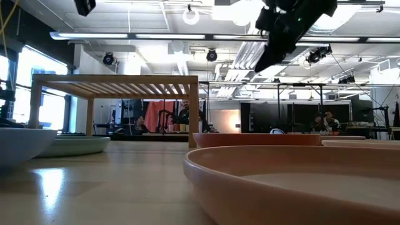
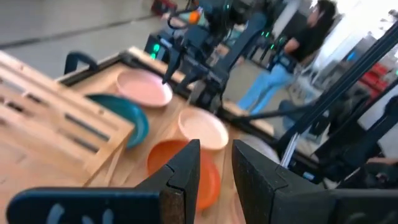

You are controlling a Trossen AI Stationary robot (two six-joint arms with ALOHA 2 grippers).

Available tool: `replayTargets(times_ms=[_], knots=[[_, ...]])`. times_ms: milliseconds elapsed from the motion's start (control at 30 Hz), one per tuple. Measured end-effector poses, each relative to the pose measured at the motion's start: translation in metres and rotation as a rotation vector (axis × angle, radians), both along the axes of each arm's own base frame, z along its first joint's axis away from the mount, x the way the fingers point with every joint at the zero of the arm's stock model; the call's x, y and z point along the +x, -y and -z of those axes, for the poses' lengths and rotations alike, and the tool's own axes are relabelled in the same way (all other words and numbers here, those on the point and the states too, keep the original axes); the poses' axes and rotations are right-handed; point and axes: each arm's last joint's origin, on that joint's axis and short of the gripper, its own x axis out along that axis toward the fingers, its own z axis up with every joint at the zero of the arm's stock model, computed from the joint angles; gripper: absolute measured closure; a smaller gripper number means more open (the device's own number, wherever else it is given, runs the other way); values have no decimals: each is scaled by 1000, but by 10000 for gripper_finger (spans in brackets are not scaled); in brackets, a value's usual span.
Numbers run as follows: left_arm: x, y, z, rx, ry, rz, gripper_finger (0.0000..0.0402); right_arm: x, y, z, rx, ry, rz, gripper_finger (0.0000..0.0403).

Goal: Place and stack plates onto a shelf
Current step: Put the dark green plate on the shelf

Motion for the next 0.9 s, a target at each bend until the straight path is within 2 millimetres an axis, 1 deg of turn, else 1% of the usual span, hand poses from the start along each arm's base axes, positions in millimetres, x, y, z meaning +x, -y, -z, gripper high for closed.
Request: replayTargets(times_ms=[200,400,800,900], knots=[[6,0,7,4,-75,2,319,20,7,25,23,-65,0,272],[16,-1,11,10,-111,5,319,36,12,49,49,-132,0,272],[30,-2,19,6,-172,4,319,55,4,93,90,-282,-45,272],[32,-2,20,5,-181,5,319,58,3,100,54,-319,-25,272]])
